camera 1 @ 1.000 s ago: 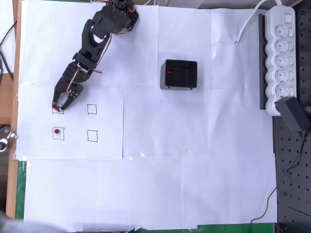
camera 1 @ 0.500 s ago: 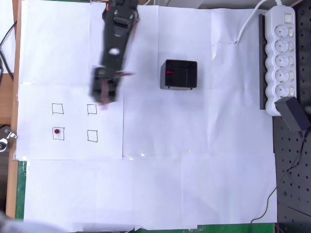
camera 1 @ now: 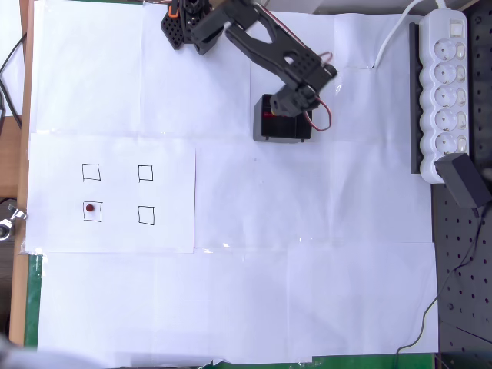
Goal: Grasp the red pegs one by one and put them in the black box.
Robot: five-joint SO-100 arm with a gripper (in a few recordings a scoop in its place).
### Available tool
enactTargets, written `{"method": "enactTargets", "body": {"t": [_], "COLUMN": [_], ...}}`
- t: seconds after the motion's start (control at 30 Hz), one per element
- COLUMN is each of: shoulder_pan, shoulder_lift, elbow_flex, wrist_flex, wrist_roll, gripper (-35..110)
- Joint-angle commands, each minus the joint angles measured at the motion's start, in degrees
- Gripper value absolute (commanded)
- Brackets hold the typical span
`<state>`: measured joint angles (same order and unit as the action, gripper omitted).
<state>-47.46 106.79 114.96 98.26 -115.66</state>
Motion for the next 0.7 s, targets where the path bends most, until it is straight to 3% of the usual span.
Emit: {"method": "enactTargets", "body": {"t": [0.0, 0.17, 0.43, 0.5, 0.57, 0.67], "shoulder_pan": [-1.1, -0.5, 5.3, 10.7, 19.4, 33.2], "shoulder_lift": [1.2, 1.7, -12.5, -19.3, -27.4, -36.7], "elbow_flex": [-0.1, 0.6, 21.0, 17.0, 4.1, -19.1], "wrist_flex": [-1.4, -1.0, 3.3, 1.8, -1.5, -14.6], "wrist_roll": [-1.1, -1.1, -1.4, 2.2, 12.0, 26.1], "gripper": [10, 24, 26, 25, 25, 25]}}
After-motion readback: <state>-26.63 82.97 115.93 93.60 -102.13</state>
